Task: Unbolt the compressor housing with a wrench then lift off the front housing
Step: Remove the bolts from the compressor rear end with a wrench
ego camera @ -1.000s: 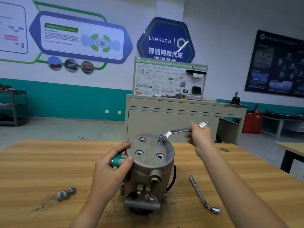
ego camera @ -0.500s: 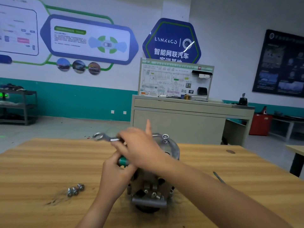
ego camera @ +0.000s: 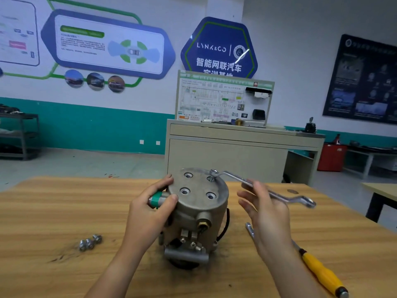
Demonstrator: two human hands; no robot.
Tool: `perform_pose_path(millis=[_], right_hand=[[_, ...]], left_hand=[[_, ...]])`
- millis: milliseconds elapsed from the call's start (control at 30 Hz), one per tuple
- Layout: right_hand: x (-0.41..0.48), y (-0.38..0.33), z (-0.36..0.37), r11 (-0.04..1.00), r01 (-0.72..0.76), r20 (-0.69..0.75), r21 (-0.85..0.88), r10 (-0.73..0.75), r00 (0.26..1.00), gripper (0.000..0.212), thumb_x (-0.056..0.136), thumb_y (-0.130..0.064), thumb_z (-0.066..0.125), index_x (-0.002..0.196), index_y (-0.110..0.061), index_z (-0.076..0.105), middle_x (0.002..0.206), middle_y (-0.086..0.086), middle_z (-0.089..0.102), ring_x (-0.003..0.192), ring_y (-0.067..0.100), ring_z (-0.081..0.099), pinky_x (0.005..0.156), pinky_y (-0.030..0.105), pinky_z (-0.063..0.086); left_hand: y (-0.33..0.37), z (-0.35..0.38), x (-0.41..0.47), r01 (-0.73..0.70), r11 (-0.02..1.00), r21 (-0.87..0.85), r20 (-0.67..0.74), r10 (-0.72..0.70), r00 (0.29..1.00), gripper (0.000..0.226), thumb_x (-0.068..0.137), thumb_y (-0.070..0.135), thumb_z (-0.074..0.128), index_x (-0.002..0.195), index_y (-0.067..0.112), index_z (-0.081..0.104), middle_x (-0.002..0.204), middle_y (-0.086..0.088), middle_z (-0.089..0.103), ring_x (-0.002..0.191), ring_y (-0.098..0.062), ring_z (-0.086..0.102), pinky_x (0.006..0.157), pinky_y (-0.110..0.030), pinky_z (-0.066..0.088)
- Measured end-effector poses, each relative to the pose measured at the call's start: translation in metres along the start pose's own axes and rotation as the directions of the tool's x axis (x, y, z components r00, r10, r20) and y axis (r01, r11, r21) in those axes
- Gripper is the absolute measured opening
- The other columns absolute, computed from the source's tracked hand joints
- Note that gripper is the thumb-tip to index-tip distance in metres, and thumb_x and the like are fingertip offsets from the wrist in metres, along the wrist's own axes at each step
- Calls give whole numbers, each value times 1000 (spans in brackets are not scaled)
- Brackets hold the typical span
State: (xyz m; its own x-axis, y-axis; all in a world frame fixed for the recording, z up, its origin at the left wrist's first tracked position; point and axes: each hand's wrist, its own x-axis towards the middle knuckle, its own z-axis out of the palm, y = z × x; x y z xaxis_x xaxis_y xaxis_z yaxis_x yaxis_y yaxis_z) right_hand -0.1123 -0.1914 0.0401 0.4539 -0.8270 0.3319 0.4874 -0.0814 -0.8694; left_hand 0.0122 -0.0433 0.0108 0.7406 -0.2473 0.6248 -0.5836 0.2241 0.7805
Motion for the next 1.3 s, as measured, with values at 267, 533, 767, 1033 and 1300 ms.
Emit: perform_pose_path(millis=[267,533,767,1033,1300], right_hand=[[58,-10,33,967,-225,37,120,222,974,19,95,-9,47,78,-4,53,66,7,61,45,10,62,46,20,51],[95,-18,96,878,-181,218,-442,301,928,18,90,-11,52,72,-10,54,59,0,63,43,5,51,51,21,35],[93,-13,114,891,-159,280,-425,297,913,17,88,-5,55,71,-5,55,59,5,61,27,2,41,32,12,31],[86,-31,99,971,-218,243,-97,235,941,14,90,-5,54,77,-1,56,56,3,62,33,2,46,33,14,35],[73,-15,-59,696,68,154,-715,62,986,13,88,-4,55,98,-11,57,77,3,66,52,8,56,44,19,42]], left_hand=[[0,-5,-3,20,998,-55,-12,-21,1000,35,84,5,63,98,38,63,91,49,55,92,28,47,70,-2,46],[1,-7,-4,54,995,-84,-18,-56,998,33,84,8,63,99,37,63,91,36,60,89,26,50,71,-9,51],[1,-5,-3,33,998,-55,0,-34,999,33,84,8,63,102,35,62,107,32,52,95,26,47,75,-6,48],[-4,-5,-3,21,997,-70,-11,-21,1000,34,83,8,63,102,36,63,100,34,57,93,26,49,70,-2,45],[-13,-12,-4,46,996,-76,-50,-50,998,34,86,12,62,100,43,64,93,39,60,94,16,55,80,-26,52]])
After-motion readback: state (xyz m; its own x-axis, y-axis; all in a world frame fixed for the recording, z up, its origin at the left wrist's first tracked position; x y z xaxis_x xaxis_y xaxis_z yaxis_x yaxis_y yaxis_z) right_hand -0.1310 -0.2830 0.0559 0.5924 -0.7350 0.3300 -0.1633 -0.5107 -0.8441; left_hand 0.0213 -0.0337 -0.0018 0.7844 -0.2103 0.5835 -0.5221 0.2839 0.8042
